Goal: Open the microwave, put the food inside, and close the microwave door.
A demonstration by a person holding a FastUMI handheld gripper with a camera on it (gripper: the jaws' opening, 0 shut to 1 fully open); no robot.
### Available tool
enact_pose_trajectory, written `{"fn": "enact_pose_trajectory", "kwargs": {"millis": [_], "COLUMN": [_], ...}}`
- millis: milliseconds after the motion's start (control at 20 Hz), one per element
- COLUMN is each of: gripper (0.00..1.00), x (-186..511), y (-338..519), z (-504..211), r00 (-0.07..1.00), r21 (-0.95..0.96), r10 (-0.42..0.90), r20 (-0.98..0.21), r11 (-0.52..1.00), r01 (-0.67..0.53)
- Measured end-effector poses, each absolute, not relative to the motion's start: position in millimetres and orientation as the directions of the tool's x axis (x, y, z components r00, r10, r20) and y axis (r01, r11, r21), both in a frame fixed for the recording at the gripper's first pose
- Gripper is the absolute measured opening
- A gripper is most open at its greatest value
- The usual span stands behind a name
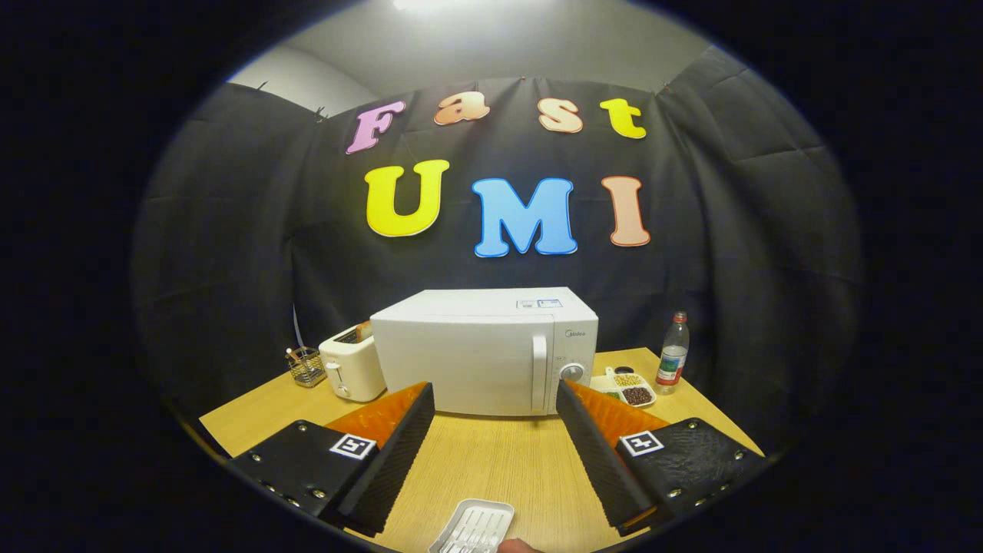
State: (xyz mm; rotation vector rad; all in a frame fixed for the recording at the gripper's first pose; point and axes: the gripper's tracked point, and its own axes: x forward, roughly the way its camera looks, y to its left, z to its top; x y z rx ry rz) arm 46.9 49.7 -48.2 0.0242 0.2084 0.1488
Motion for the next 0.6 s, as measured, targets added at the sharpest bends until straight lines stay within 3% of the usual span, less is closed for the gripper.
{"fn": "enact_pose_trajectory", "kwargs": {"millis": [600], "gripper": [1.00], "x": [45], "y": [60], "z": [-40], "r00": [0.968], "r21": [0.034], "r10": [0.164], "r20": [-0.189], "r11": [0.986], "r01": [-0.160]}}
